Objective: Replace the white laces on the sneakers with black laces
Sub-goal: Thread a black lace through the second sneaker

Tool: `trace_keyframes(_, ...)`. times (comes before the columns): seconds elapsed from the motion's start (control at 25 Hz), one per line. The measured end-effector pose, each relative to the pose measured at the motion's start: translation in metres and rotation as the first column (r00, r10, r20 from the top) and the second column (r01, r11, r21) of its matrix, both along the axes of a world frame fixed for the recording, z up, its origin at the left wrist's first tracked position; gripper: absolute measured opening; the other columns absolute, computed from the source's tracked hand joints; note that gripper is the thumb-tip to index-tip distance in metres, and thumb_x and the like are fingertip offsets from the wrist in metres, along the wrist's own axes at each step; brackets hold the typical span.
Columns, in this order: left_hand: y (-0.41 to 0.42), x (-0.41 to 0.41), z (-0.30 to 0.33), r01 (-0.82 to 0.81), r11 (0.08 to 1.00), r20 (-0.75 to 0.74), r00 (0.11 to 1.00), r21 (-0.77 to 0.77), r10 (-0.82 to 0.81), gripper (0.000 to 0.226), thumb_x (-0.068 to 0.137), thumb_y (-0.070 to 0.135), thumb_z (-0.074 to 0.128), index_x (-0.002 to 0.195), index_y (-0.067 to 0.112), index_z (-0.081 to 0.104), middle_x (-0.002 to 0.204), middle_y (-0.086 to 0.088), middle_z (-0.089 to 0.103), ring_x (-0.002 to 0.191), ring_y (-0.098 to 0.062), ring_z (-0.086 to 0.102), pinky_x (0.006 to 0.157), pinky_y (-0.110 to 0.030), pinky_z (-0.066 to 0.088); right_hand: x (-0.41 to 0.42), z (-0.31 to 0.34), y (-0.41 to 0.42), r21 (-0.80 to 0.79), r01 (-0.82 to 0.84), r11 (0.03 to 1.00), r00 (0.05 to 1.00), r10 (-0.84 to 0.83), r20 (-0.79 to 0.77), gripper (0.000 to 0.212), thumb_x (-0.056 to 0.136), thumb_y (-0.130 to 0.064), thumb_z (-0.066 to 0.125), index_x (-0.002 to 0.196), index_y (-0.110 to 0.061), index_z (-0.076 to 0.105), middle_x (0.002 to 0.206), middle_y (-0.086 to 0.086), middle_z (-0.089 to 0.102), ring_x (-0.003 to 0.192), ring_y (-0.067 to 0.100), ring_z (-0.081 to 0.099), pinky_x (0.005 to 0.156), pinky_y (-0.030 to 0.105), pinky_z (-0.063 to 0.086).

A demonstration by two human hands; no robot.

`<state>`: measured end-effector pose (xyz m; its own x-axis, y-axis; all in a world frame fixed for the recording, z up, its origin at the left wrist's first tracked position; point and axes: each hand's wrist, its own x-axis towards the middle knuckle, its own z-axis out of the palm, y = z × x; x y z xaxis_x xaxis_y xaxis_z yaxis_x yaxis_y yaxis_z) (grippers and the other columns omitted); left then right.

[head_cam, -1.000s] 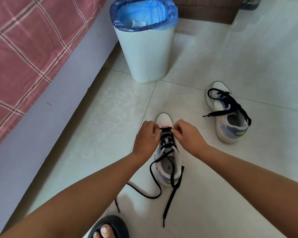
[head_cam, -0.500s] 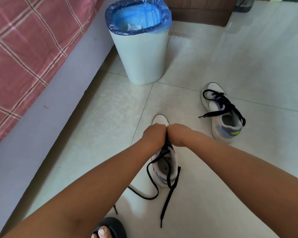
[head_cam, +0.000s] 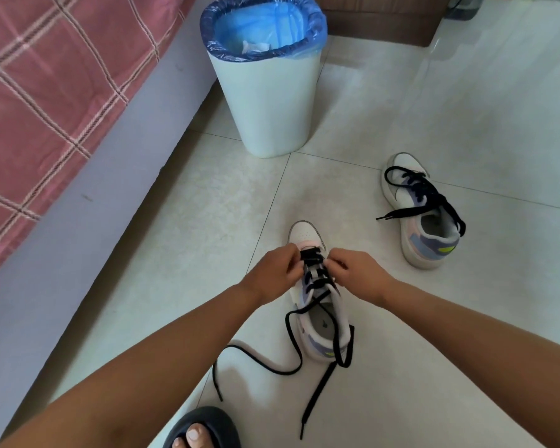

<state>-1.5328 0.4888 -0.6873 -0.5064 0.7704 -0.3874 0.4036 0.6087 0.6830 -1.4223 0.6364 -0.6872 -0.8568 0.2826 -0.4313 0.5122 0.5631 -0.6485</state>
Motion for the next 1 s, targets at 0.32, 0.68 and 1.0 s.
trace_keyframes(0.32, 0.031, 0.002, 0.023, 0.068, 0.953, 0.01, 0.998, -0.294, -0.068, 0.015, 0.097, 0.023, 0.044, 0.098, 0.01, 0.051, 0.094, -0.012, 0.058, 0.08, -0.024, 0.053, 0.069, -0.03, 0.043, -0.026, 0.01, 0.005, -0.291, 0.195, 0.937, 0.955, -0.114, 0.275, 0.02, 0.093, -0.033, 0.055, 0.085, -0.015, 0.05, 0.078, 0.001, 0.052, 0.066, 0.014, 0.05, 0.057, 0.025, 0.047)
trace_keyframes(0.68, 0.009, 0.006, 0.007, -0.535, 0.839, 0.784, 0.48, -0.094, 0.394, 0.026, 0.097, 0.01, 0.045, 0.074, 0.018, 0.053, 0.074, 0.003, 0.049, 0.071, -0.009, 0.041, 0.074, -0.023, 0.035, -0.007, -0.006, 0.012, -0.807, 0.5, 0.314, 0.853, -0.342, 0.395, 0.023, 0.099, -0.012, 0.042, 0.077, -0.018, 0.047, 0.081, 0.001, 0.051, 0.074, 0.012, 0.046, 0.071, 0.029, 0.041)
trace_keyframes(1.0, 0.034, 0.014, 0.011, -0.342, 0.913, 0.41, 0.817, -0.22, 0.405, 0.022, 0.095, 0.027, 0.049, 0.09, 0.009, 0.061, 0.079, -0.004, 0.054, 0.068, -0.014, 0.047, 0.06, -0.024, 0.036, -0.01, 0.008, 0.006, -0.531, 0.433, 0.729, 0.895, -0.278, 0.349, 0.019, 0.092, -0.028, 0.06, 0.081, -0.014, 0.053, 0.068, -0.002, 0.051, 0.065, 0.012, 0.045, 0.059, 0.023, 0.044)
